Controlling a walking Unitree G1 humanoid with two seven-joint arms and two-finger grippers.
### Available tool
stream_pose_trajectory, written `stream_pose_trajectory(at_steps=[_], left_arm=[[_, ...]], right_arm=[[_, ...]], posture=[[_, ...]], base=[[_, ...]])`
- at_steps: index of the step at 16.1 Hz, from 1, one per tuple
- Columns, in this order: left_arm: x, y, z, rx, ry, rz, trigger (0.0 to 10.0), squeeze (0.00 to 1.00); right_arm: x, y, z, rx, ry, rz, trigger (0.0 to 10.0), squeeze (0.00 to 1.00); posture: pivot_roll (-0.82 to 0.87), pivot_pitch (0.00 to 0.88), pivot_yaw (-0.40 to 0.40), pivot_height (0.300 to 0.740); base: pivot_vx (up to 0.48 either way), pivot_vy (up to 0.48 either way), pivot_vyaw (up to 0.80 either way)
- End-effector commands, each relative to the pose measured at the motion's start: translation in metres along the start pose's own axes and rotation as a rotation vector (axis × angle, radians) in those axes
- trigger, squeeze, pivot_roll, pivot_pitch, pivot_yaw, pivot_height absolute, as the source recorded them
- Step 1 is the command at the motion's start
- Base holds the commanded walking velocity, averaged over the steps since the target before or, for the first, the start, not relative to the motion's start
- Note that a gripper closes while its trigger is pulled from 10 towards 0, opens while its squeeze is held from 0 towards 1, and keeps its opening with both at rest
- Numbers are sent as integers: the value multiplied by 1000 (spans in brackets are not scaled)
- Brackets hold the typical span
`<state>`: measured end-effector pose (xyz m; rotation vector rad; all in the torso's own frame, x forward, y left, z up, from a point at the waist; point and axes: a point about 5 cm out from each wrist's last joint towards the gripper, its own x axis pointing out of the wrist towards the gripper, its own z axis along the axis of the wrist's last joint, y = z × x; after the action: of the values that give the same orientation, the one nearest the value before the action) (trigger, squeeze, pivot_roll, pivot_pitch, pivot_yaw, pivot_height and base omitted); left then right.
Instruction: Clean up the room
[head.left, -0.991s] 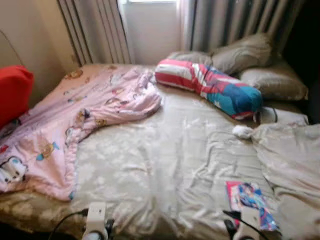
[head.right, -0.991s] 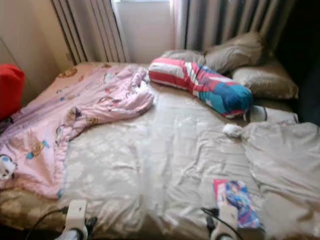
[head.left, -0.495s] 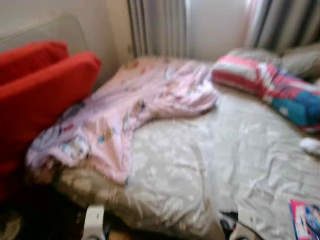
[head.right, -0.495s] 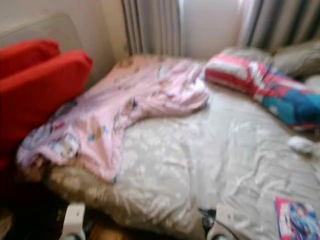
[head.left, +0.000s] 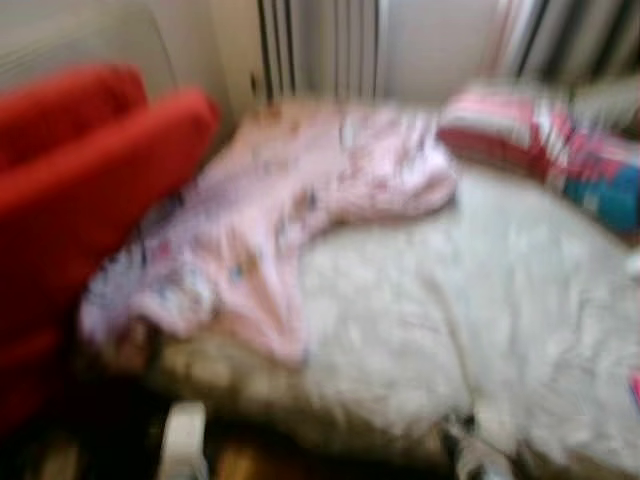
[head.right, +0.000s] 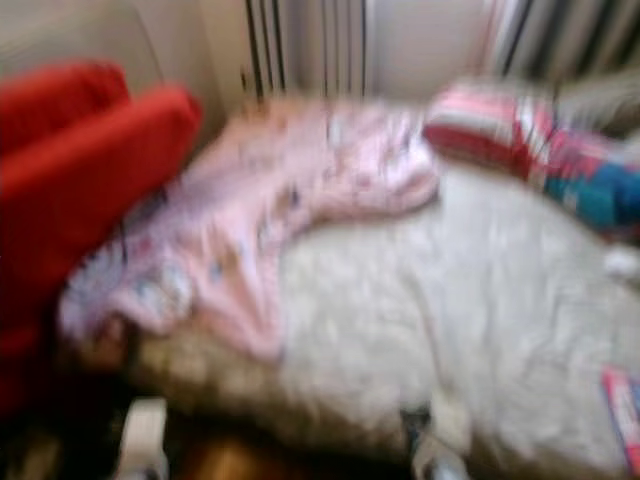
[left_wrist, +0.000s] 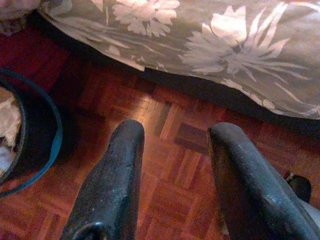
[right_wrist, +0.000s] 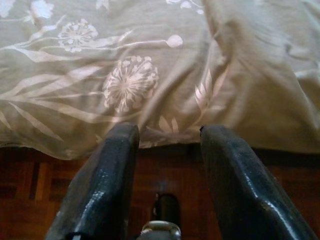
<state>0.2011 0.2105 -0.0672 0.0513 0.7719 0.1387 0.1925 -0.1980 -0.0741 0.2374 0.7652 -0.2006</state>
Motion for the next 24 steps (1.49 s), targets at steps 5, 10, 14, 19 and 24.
stream_pose_trajectory(at_steps=[5, 10, 14, 19, 24], left_arm=[[-1, 7, -5, 17, 23, 11, 10000, 0], [-2, 8, -5, 17, 24, 13, 10000, 0], [-2, 8, -5, 22, 22, 11, 10000, 0], [-1, 6, -3, 15, 8, -7, 10000, 0], [-1, 6, -3, 27, 10, -14, 10000, 0]], right_arm=[[1, 4, 1, 10, 0, -1, 10000, 0], [1, 7, 1, 9, -2, 5, 10000, 0], [2, 8, 4, 10, -7, 7, 10000, 0], [2, 10, 3, 7, -7, 13, 10000, 0], [2, 10, 2, 5, -8, 13, 10000, 0]], posture=[[96, 74, 4, 740], [107, 71, 3, 740], [106, 61, 6, 740], [108, 39, 9, 740], [110, 27, 11, 740]], base=[[0, 480, 0], [0, 480, 0], [0, 222, 0], [0, 0, 0], [0, 0, 0]])
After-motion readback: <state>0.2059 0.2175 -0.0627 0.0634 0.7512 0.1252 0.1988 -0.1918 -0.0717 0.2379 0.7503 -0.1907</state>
